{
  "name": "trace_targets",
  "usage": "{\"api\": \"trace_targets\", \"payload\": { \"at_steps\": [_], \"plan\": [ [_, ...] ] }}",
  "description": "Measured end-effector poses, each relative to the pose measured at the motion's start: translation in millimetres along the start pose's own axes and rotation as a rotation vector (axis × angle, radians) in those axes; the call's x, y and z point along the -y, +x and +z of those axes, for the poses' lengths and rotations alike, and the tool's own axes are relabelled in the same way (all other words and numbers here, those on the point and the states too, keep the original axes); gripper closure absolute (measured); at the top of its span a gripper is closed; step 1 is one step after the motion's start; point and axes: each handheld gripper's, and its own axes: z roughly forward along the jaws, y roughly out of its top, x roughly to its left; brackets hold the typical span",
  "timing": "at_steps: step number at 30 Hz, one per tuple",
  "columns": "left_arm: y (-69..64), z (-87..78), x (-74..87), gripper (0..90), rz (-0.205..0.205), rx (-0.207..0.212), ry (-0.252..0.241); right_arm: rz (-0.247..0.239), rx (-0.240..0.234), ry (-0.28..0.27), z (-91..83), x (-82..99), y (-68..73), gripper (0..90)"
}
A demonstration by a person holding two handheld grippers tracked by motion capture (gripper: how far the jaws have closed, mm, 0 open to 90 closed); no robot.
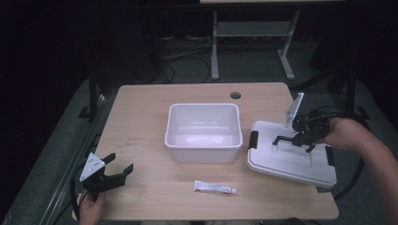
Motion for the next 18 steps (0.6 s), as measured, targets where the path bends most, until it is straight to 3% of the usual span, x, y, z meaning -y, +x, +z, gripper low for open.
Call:
{"api": "trace_targets", "payload": {
  "at_steps": [18],
  "plan": [
    [1.2, -2.2, -0.5, 16.3, 0.0, -0.008, -0.012, -0.004, -0.041, 0.013, 36.2, -3.2, -2.0, 84.0]
  ]
}}
